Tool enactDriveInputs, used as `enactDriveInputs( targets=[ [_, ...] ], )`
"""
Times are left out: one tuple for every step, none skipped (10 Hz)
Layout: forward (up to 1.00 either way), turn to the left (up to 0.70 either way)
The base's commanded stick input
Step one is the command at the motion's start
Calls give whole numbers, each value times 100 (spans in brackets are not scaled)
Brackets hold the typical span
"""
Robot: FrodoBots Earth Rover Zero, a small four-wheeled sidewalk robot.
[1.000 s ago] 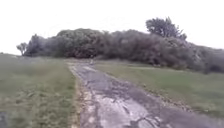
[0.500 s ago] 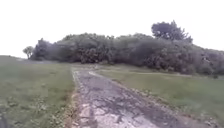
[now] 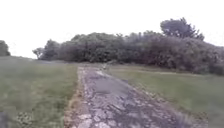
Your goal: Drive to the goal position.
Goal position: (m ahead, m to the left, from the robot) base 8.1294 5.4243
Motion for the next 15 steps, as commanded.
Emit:
enactDriveInputs(
  targets=[
    [100, 0],
    [100, 0],
    [100, 0],
    [100, 0],
    [100, 0],
    [100, 0],
    [100, 0],
    [100, 0],
    [100, 0],
    [100, 0],
    [100, 0],
    [100, 0],
    [100, 0],
    [100, 0],
    [100, 0]
  ],
)
